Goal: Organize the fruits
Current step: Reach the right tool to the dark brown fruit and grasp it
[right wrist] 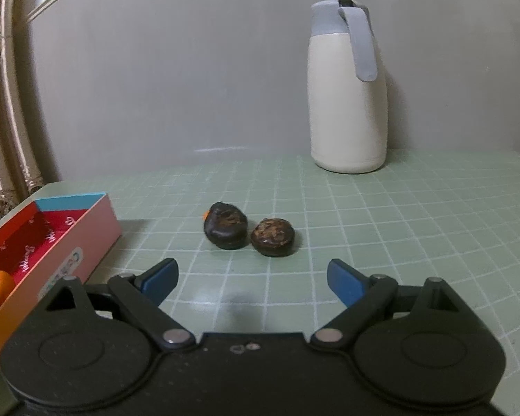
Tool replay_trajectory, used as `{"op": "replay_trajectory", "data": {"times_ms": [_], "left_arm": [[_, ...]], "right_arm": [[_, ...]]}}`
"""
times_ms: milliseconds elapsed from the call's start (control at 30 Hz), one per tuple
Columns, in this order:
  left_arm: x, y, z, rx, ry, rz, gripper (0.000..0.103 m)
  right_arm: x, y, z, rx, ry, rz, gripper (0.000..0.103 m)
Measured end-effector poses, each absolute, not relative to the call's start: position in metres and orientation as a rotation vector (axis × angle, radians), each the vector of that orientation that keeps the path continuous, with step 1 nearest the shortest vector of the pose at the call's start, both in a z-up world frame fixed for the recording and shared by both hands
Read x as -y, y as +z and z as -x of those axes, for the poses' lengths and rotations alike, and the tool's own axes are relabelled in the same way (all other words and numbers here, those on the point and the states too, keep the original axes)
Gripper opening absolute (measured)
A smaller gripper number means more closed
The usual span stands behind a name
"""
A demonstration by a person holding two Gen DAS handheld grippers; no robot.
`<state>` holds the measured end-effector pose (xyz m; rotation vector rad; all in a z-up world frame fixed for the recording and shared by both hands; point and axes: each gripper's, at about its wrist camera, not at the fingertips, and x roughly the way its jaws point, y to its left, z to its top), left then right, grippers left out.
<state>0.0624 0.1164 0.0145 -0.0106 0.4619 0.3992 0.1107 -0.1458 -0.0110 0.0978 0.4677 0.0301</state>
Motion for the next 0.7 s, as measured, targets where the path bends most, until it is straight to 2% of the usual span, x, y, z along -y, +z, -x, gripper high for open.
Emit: {"op": "replay_trajectory", "data": {"times_ms": [267, 400, 700], "left_arm": [[-0.108, 0.014, -0.059, -0.424, 0.397, -0.048, 0.089], [-0.107, 0.014, -0.057, -0.405, 0.404, -0.069, 0.090], [-0.123, 0.014, -0.058, -0.415, 0.428, -0.028, 0.091]], "right_arm": [[0.158, -0.010, -0.136, -0.496, -0.011, -0.116, 0.088], [0.159, -0.012, -0.151, -0.519, -0.016, -0.118, 0.079], [0.159, -0.019, -0.186, -0.584, -0.052, -0.089, 0.079]]}}
